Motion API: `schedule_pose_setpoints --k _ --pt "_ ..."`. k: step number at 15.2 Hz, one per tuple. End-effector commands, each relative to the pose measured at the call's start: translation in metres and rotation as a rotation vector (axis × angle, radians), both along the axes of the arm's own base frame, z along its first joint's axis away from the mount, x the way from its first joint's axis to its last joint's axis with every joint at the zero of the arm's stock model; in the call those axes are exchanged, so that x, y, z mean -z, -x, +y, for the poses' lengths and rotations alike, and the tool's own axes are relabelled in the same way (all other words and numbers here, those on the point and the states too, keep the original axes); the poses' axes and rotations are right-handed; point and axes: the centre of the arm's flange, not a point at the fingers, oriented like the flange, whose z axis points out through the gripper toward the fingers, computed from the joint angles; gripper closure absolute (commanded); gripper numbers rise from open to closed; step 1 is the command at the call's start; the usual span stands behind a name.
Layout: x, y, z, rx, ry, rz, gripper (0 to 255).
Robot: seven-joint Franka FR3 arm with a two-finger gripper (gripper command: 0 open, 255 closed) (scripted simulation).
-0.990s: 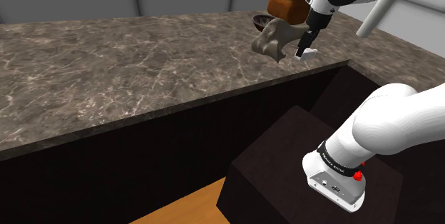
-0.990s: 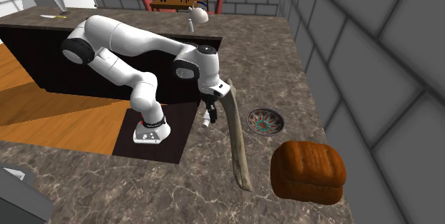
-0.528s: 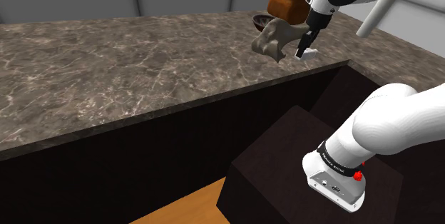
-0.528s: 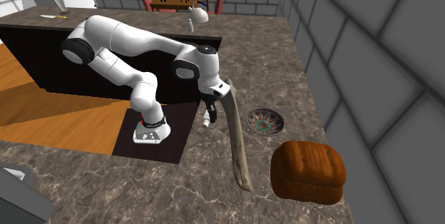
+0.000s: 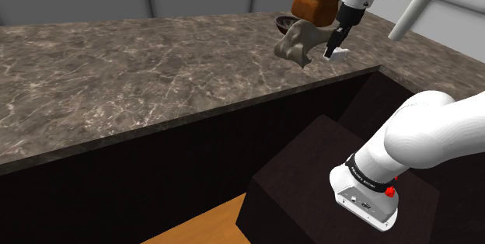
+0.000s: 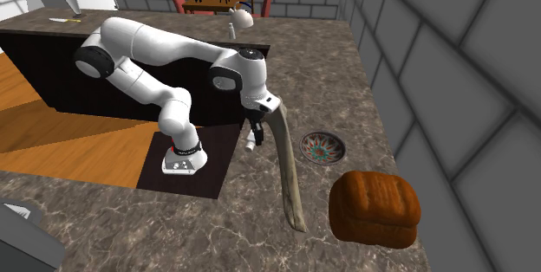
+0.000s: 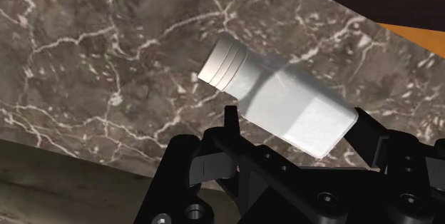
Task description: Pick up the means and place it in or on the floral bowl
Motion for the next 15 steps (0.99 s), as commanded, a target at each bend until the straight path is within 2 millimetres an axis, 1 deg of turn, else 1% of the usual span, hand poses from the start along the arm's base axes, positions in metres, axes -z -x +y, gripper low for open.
schedule_pose_setpoints --k 1,15 --pt "-0.011 0.001 0.000 0.000 0.000 0.000 255" --pt "-0.085 0.001 0.000 0.000 0.000 0.000 255"
